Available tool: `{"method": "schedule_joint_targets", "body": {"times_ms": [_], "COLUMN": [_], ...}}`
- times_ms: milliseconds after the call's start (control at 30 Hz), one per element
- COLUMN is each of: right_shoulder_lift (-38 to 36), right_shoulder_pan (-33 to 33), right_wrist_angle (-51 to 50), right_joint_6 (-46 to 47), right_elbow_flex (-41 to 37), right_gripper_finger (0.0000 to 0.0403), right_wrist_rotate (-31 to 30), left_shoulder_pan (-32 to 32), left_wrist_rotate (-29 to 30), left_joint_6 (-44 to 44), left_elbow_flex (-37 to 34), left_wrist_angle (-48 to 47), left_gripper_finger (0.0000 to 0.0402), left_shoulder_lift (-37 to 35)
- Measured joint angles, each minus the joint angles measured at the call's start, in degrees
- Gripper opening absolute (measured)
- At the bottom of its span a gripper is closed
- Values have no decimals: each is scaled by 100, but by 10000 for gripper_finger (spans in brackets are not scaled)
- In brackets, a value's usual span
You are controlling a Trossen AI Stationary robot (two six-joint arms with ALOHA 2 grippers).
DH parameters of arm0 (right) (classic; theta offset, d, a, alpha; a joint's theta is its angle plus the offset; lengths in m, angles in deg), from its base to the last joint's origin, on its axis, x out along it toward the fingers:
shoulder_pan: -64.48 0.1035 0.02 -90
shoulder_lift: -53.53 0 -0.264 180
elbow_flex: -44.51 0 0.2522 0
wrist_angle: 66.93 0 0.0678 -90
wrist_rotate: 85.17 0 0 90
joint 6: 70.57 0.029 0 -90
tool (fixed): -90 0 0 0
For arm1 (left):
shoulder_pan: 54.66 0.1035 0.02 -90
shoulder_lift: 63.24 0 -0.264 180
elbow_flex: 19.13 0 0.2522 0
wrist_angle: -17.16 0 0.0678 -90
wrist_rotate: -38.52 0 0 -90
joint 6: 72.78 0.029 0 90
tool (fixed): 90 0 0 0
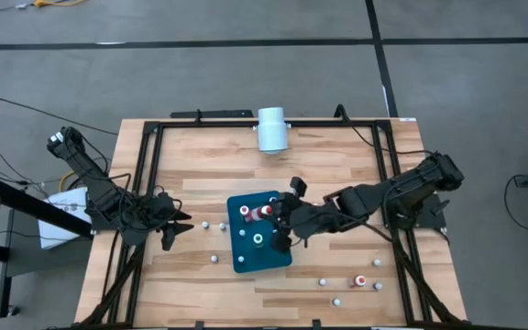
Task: Pick & Place food coloring
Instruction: Put the big red food coloring bottle into the blue bin
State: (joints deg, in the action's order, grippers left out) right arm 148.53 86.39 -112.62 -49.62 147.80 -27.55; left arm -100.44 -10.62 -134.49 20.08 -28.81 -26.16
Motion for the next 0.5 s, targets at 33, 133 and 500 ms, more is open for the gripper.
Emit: {"method": "schedule_joint_targets", "body": {"times_ms": [33, 133, 500], "right_shoulder_lift": [68, 267, 853], "right_shoulder_pan": [-24, -90, -362], "right_wrist_angle": [-111, -524, -1423], "right_joint_6": [2, 18, 156], "right_elbow_flex": [113, 408, 855], "right_gripper_finger": [107, 107, 107], "right_wrist_rotate": [11, 135, 591], "left_shoulder_pan": [0, 0, 0], "left_wrist_rotate": [2, 1, 20], "left_joint_6": [0, 0, 0], "left_elbow_flex": [0, 0, 0], "left_wrist_angle": [0, 1, 3], "left_gripper_finger": [165, 165, 165], "left_shoulder_lift": [0, 0, 0]}}
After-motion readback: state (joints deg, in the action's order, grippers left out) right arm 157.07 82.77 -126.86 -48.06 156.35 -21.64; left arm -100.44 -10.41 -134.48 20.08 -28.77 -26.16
